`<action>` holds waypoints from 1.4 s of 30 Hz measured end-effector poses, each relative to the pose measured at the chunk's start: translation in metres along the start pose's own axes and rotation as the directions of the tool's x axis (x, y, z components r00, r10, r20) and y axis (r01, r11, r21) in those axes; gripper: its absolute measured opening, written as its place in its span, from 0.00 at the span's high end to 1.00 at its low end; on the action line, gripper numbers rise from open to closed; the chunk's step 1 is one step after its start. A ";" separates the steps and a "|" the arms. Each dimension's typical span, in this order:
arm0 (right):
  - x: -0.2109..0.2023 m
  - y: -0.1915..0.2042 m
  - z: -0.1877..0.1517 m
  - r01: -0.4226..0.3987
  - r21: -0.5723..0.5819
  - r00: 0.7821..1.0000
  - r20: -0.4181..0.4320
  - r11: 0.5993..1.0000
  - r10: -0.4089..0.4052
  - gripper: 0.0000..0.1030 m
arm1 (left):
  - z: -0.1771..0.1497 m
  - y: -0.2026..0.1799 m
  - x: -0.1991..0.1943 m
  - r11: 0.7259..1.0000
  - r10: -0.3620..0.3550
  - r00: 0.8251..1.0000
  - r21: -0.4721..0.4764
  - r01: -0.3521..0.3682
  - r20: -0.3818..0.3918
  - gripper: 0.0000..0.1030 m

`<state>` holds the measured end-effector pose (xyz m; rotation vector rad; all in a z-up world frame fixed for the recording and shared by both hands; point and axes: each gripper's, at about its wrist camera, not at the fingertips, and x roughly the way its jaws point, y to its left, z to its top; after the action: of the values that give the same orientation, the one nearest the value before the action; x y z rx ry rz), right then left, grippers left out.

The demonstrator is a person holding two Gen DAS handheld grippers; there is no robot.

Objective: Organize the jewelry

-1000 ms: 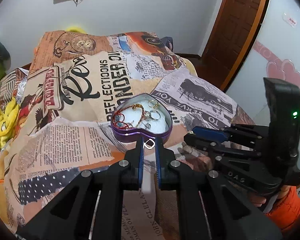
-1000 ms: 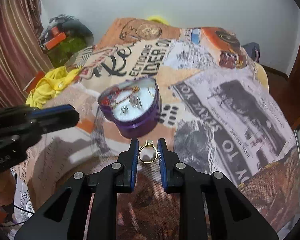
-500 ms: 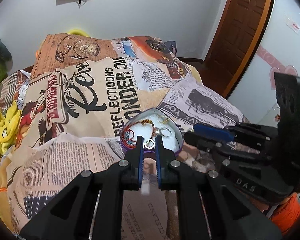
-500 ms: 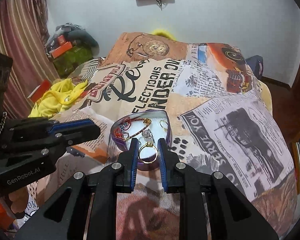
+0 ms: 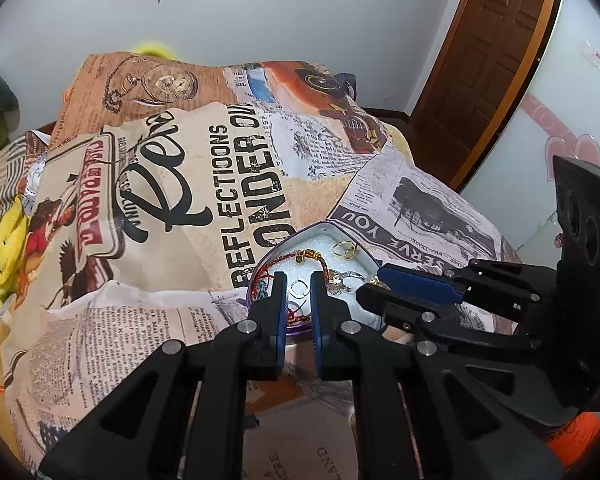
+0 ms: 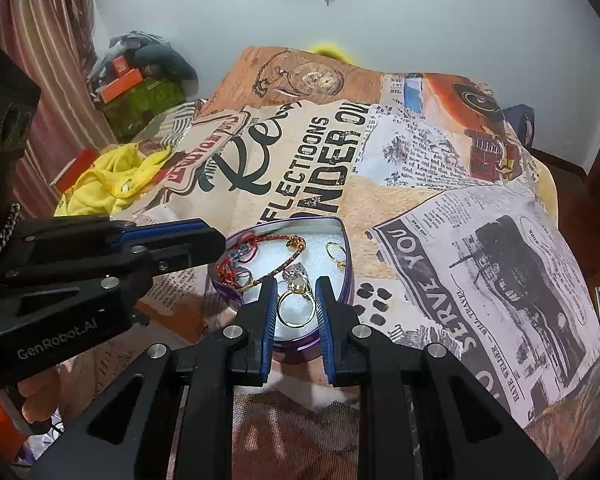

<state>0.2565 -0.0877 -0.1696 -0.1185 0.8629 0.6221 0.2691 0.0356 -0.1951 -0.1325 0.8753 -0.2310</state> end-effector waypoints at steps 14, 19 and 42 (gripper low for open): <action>0.009 -0.003 0.002 -0.016 0.005 1.000 -0.026 1.000 0.016 0.83 | 0.001 0.002 0.003 1.000 0.011 1.000 -0.001 -0.011 -0.002 0.91; 0.008 -0.003 0.003 -0.025 0.009 0.999 -0.033 1.000 0.025 0.77 | 0.001 0.001 -0.005 1.000 0.027 1.000 0.005 -0.027 0.012 0.90; -0.159 0.040 0.018 0.084 -0.035 0.942 0.327 0.996 -0.068 0.75 | -0.007 -0.042 -0.194 0.997 0.065 0.917 0.016 -0.078 0.394 0.72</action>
<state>0.1687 -0.1225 -0.0339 -0.0887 0.5204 0.5701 0.1374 0.0445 -0.0465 -0.1121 0.4729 -0.1422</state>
